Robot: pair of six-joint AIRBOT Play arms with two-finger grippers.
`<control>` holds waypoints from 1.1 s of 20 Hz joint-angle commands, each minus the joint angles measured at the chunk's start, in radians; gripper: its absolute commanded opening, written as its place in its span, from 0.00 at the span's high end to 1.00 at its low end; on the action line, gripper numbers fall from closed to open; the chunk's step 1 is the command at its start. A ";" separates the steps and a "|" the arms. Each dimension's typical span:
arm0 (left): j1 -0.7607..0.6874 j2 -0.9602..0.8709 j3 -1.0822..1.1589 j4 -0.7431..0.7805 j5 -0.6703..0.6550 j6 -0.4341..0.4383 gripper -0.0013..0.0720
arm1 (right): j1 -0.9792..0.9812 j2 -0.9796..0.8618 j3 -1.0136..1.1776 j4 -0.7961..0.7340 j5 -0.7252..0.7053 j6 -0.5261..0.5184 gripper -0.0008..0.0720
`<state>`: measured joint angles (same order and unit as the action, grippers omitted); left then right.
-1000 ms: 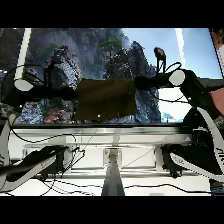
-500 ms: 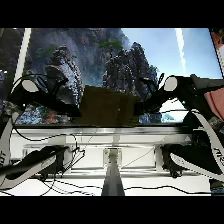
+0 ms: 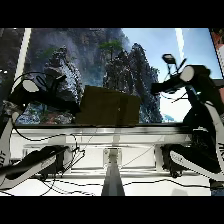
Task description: Fold the clothes and pants, and hang the long-sleeved shirts on hangers.
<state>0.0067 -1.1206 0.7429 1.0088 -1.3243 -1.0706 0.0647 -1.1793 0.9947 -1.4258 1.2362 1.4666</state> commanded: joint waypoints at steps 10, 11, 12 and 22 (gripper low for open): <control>0.000 0.000 0.000 -0.097 0.009 0.000 0.02 | -0.071 -0.037 -0.523 0.863 -0.319 -0.242 0.04; -0.001 0.000 0.000 -0.097 0.011 0.000 0.02 | -0.040 -0.060 -0.518 0.866 -0.344 -0.227 0.04; 0.000 0.000 0.000 -0.097 0.014 0.000 0.02 | -0.018 -0.089 -0.507 0.867 -0.351 -0.215 0.05; 0.003 0.000 0.003 -0.093 0.164 0.014 0.02 | 0.211 -0.238 -0.221 0.867 -0.304 -0.266 0.94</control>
<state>0.0071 -1.1210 0.7429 0.9115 -1.2255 -1.0695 0.2245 -1.4052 0.6941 -0.5674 0.9401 1.2354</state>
